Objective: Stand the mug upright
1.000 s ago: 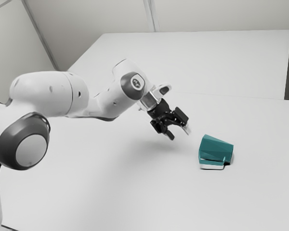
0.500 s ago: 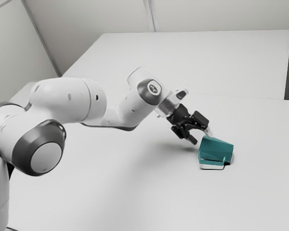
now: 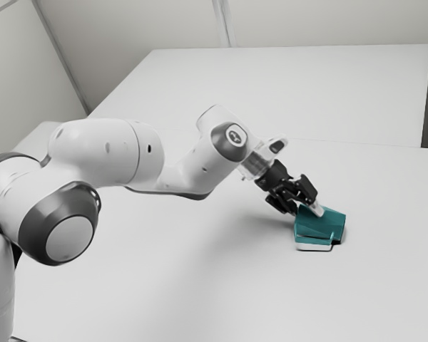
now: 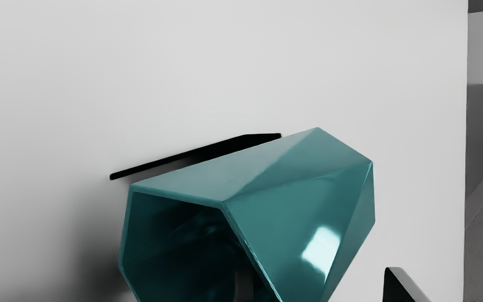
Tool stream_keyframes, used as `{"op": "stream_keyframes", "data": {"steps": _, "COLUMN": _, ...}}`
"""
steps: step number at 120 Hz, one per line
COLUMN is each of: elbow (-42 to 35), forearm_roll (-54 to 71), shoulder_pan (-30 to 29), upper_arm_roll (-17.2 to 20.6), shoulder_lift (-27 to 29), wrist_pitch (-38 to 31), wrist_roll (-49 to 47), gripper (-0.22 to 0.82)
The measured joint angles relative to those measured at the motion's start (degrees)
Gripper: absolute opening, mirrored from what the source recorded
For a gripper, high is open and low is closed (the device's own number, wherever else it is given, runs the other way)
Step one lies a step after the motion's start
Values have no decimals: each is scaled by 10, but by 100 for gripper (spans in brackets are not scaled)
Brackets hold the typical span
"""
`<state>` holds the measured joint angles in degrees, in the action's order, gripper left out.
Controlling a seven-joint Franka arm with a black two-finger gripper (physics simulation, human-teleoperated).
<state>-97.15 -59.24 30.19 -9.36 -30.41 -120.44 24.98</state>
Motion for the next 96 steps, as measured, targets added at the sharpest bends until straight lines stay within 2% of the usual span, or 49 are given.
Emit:
{"op": "stream_keyframes", "data": {"steps": 20, "elbow": 0, "forearm_roll": -3, "shoulder_pan": 6, "upper_arm_roll": 0, "shoulder_lift": 2, "wrist_pitch": 0, "wrist_roll": 0, "gripper": 4}}
{"op": "stream_keyframes", "data": {"steps": 36, "elbow": 2, "forearm_roll": -2, "shoulder_pan": 9, "upper_arm_roll": 0, "shoulder_lift": 6, "wrist_pitch": -1, "wrist_roll": -1, "gripper": -6}}
{"op": "stream_keyframes", "data": {"steps": 63, "elbow": 3, "forearm_roll": -4, "shoulder_pan": 19, "upper_arm_roll": 1, "shoulder_lift": 10, "wrist_pitch": -9, "wrist_roll": -3, "gripper": -15}}
{"op": "stream_keyframes", "data": {"steps": 96, "elbow": 2, "forearm_roll": 29, "shoulder_pan": 29, "upper_arm_roll": -1, "shoulder_lift": 41, "wrist_pitch": -22, "wrist_roll": -10, "gripper": -16}}
